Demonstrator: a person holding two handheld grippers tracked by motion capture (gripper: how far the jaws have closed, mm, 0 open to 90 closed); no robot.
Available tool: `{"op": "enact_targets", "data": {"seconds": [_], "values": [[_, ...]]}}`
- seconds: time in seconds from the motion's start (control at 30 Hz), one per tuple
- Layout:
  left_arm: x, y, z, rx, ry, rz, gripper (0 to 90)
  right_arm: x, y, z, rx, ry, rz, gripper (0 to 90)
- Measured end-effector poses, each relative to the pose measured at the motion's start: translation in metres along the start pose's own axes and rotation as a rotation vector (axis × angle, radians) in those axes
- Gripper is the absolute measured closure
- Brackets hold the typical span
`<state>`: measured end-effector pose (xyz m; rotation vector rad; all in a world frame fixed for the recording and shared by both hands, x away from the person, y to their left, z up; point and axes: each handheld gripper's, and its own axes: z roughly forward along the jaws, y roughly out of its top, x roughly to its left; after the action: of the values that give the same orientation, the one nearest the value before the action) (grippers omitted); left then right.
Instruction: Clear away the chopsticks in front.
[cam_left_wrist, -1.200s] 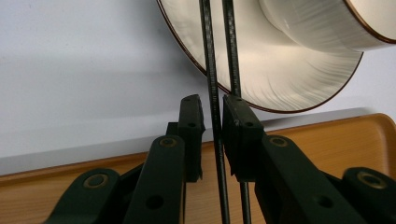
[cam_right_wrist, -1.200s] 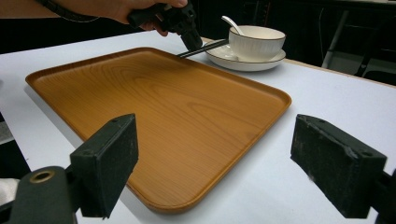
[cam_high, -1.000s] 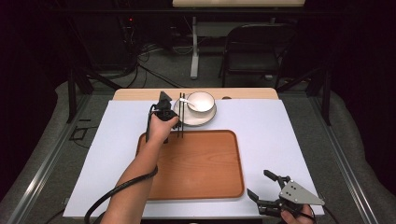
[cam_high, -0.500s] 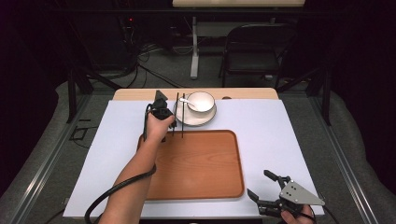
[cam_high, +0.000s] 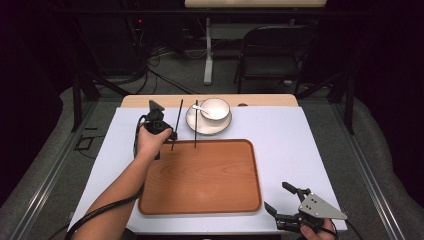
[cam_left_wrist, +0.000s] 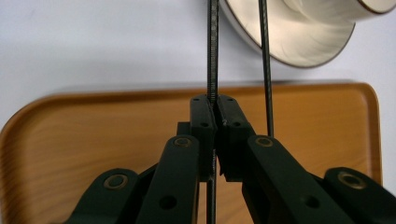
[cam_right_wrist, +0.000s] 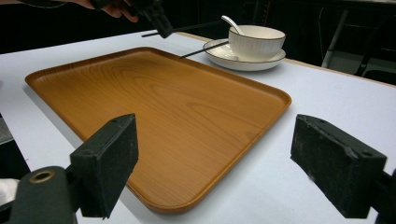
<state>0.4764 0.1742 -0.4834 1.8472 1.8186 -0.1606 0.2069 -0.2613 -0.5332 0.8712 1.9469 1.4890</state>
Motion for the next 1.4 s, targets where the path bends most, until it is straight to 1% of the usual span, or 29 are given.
{"op": "enact_targets", "data": {"seconds": [0.1,0.2,0.23,0.27,0.3,0.4,0.5,0.63,0.83,0.87,0.93,0.97,1.03,1.07,1.1,1.17,1.23,1.27,1.3,1.33,1.4], "values": [[0.006,-0.011,-0.010,0.007,-0.001,0.025,86.2,0.000,0.000,0.000,0.001,0.000,0.003,14.2],[0.012,-0.023,-0.019,0.013,-0.011,0.037,86.2,0.000,0.000,0.001,0.002,-0.001,0.005,14.2],[0.012,-0.026,-0.020,0.010,-0.017,0.030,86.2,0.000,0.000,0.001,0.005,0.000,0.007,14.2],[0.014,-0.030,-0.022,0.016,-0.025,0.035,86.1,0.000,0.000,0.001,0.004,0.000,0.008,14.2],[0.015,-0.034,-0.024,0.020,-0.021,0.049,86.1,0.000,0.000,0.001,0.004,0.000,0.009,14.2],[0.019,-0.047,-0.028,0.021,-0.034,0.056,86.1,0.000,0.000,0.001,0.001,-0.003,0.005,14.2],[0.025,-0.062,-0.030,0.028,-0.057,0.052,86.1,0.000,0.000,0.001,0.003,-0.001,0.007,14.2],[0.031,-0.079,-0.033,0.036,-0.064,0.058,86.1,0.000,0.000,0.001,0.001,-0.004,0.003,14.2],[0.040,-0.109,-0.036,0.045,-0.098,0.032,86.1,0.000,0.000,0.001,0.001,-0.003,0.004,14.2],[0.041,-0.114,-0.037,0.048,-0.103,0.034,86.1,0.000,0.000,0.001,0.000,-0.003,0.003,14.2],[0.044,-0.123,-0.040,0.044,-0.094,0.048,86.1,0.000,0.000,0.001,0.000,-0.004,0.003,14.2],[0.044,-0.127,-0.041,0.039,-0.092,0.041,86.1,0.000,0.000,0.001,0.000,-0.003,0.005,14.2],[0.045,-0.135,-0.046,0.022,-0.071,0.053,86.1,0.001,0.000,0.001,-0.001,-0.003,0.005,14.2],[0.045,-0.139,-0.047,0.027,-0.063,0.053,86.1,0.001,0.000,0.001,0.000,-0.003,0.004,14.2],[0.046,-0.142,-0.049,0.034,-0.059,0.061,86.0,0.001,0.000,0.001,0.000,-0.004,0.005,14.1],[0.047,-0.150,-0.050,0.034,-0.047,0.061,86.0,0.001,0.000,0.000,0.000,-0.004,0.005,14.2],[0.047,-0.155,-0.049,0.034,-0.034,0.061,86.0,0.000,0.000,0.000,-0.001,-0.004,0.002,14.2],[0.048,-0.158,-0.049,0.037,-0.037,0.058,86.0,0.001,0.000,0.001,-0.001,-0.004,0.005,14.2],[0.047,-0.159,-0.048,0.036,-0.026,0.062,86.0,0.001,0.000,0.001,-0.001,-0.003,0.005,14.2],[0.047,-0.161,-0.047,0.029,-0.024,0.060,86.0,0.001,0.000,0.001,-0.001,-0.003,0.002,14.2],[0.045,-0.164,-0.046,0.030,-0.014,0.068,86.0,0.001,0.000,0.001,-0.001,-0.004,0.002,14.2]]}}
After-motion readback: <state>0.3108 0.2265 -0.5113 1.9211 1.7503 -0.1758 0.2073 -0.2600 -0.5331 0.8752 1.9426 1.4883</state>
